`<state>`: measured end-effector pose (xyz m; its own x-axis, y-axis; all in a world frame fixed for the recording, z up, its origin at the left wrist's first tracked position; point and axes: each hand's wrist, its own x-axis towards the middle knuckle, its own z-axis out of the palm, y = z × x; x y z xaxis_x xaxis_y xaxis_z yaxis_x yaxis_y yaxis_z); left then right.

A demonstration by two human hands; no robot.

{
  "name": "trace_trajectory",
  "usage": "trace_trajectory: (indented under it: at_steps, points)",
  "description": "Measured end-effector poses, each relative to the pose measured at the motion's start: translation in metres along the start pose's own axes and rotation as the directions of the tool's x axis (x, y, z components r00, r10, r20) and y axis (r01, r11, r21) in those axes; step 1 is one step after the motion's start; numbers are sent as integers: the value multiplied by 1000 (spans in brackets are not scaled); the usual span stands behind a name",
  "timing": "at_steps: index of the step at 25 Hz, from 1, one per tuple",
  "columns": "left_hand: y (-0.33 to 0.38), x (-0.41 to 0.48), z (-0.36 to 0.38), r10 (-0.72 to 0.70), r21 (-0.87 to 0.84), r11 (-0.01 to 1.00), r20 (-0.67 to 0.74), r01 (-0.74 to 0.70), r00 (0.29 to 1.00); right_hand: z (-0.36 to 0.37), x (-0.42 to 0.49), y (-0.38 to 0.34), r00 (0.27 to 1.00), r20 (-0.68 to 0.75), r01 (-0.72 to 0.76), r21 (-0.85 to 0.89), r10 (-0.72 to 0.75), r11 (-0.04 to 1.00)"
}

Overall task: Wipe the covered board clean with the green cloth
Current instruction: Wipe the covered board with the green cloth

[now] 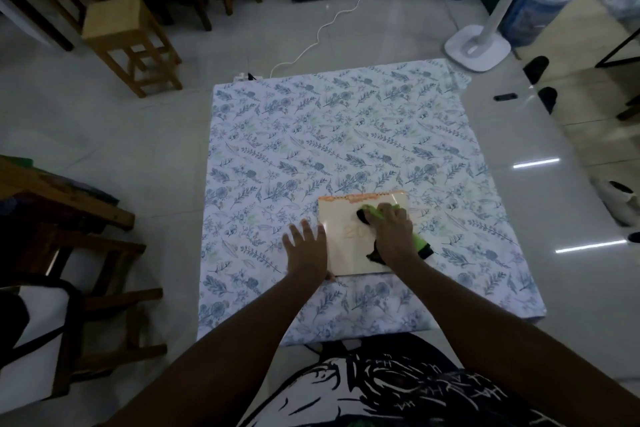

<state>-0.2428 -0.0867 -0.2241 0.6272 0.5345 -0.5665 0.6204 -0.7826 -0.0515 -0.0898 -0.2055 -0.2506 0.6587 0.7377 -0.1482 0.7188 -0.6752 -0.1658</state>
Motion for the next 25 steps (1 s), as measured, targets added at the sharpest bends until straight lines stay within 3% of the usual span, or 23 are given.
trace_trajectory:
  at_steps: [5, 11, 13, 16, 18, 20, 25]
  points:
    - [4, 3, -3, -19, -8, 1000, 15, 19, 1000, 8, -46, 29, 992, 29, 123, 29, -124, 992]
    - [5, 1, -5, -36, -6, 999, 25, 36, 999, -21, 21, 35, 994, 41, -100, -11, 100, 995]
    - [4, 0, -7, -40, -3, 999, 40, 40, 998, -19, 14, 37, 995, 49, -89, -10, 89, 996]
    - [3, -1, -9, -45, -3, 999, 41, 45, 998, -5, -31, 47, 987, 58, 147, -4, -147, 989]
    - [4, -2, -9, -50, -13, 999, 42, 50, 998, 0, -52, 66, 938, 79, 335, 41, -337, 941]
    - [6, -3, -10, -61, -17, 998, 45, 62, 997, -5, -42, 80, 899, 94, 428, 9, -427, 904]
    - [5, -6, -13, -78, -43, 996, 42, 80, 996, -26, 17, 58, 995, 59, 85, -48, -82, 995]
